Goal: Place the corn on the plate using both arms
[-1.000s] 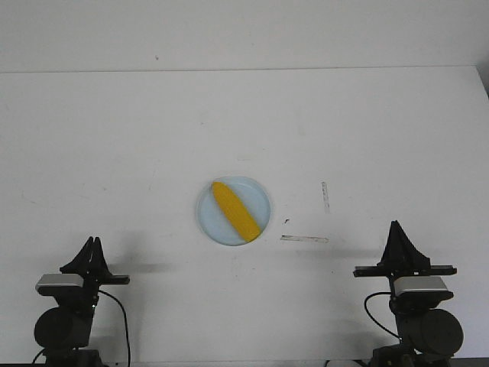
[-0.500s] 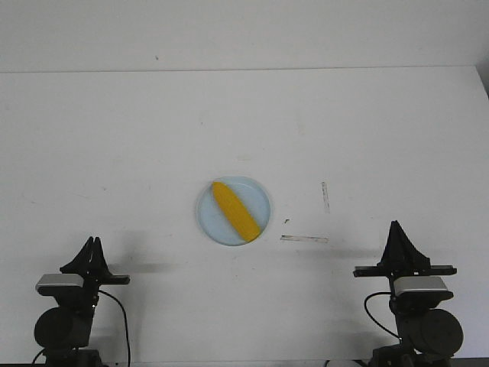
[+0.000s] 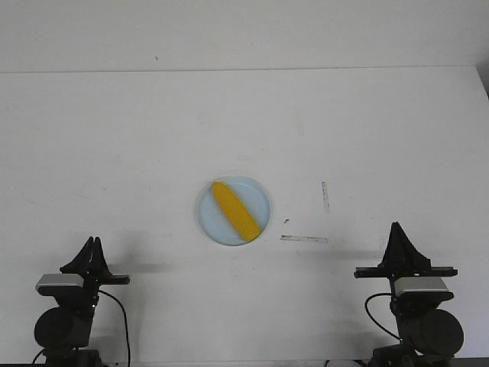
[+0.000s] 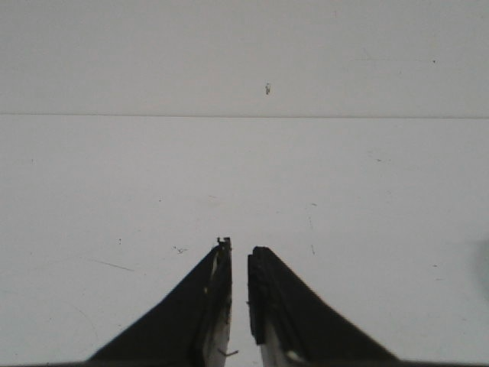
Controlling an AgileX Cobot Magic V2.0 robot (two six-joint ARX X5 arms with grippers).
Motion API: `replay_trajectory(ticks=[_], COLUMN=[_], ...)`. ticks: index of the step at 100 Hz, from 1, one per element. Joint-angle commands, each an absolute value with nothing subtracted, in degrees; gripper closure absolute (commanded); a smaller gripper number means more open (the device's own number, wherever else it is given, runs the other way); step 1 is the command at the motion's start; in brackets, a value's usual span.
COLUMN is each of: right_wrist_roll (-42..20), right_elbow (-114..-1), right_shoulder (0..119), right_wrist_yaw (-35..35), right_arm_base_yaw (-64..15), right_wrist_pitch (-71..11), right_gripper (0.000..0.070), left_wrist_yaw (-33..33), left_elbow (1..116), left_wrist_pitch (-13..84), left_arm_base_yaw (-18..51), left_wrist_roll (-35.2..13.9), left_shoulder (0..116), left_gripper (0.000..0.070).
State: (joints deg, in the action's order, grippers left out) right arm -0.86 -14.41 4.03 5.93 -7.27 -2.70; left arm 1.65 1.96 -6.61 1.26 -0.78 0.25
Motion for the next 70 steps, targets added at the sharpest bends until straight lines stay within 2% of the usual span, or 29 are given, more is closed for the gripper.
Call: replay_trajectory(ticks=[1, 16, 59, 70], right_wrist_roll=[-1.3, -1.2, -1.3, -1.4], right_elbow=[-14.2, -14.2, -12.4, -9.5], right_shoulder=[3.5, 2.5, 0.1, 0.1], right_wrist_yaw=[4.3, -0.1, 0.1, 0.0], right_arm_base_yaw=[-6.6, -4.1, -2.2, -2.2], right_wrist_pitch=[-3.7, -7.0, -7.2, -3.6], right_gripper=[0.0686, 0.0686, 0.0686, 0.0686], left_wrist_yaw=[1.7, 1.7, 1.7, 1.7], left_elbow=[0.8, 0.8, 0.8, 0.8], left_wrist_pitch=[-7.4, -7.4, -7.4, -7.4], left_arm_base_yaw=[1.3, 1.3, 1.3, 1.3], left_wrist_roll=[-0.5, -0.5, -0.5, -0.5], left_shoulder=[0.2, 0.2, 0.2, 0.2], left_gripper=[0.0658, 0.0658, 0.0658, 0.0658])
